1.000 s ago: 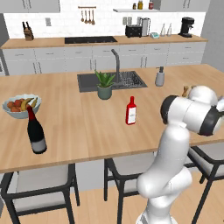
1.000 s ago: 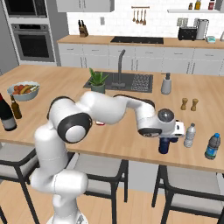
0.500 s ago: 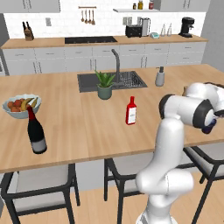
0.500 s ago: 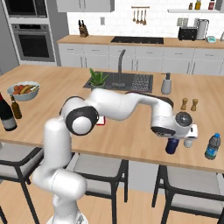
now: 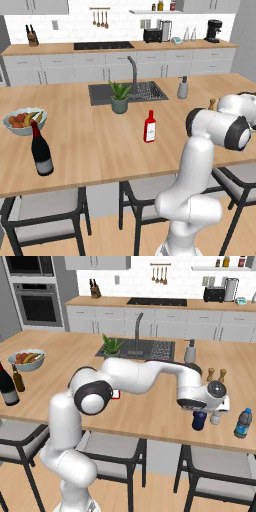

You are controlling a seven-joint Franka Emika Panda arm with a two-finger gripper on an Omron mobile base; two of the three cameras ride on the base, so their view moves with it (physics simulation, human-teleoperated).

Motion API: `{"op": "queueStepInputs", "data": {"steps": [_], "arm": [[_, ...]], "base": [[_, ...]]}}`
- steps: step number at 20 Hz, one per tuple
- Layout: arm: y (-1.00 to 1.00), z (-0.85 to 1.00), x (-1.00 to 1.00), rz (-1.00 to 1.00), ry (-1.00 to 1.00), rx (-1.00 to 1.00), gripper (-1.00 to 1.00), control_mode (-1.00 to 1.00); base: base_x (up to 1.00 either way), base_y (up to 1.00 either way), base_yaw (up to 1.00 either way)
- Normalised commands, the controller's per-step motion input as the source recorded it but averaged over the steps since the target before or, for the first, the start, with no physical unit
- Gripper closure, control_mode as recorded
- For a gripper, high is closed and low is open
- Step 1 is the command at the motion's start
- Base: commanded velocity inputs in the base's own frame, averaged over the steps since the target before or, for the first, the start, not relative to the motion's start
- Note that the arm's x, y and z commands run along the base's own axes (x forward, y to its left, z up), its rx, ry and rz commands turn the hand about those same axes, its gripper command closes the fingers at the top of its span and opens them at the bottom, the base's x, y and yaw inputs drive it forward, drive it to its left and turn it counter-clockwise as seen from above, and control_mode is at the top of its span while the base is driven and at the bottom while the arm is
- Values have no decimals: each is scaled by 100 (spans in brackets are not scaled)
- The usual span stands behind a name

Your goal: Move the plastic bottles in the middle to the plastics group, and the glass bottles in the middle to the glass group.

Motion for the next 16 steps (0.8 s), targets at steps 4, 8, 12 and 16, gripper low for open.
{"op": "queueStepInputs", "data": {"steps": [4,8,12,16], "arm": [[0,0,23,0,0,-6,100,-100],[-18,-3,4,0,0,0,100,-100],[-33,-3,0,0,0,0,100,-100],[-23,-6,0,0,0,1,100,-100]], "base": [[0,0,0],[0,0,0],[0,0,0],[0,0,0]]}}
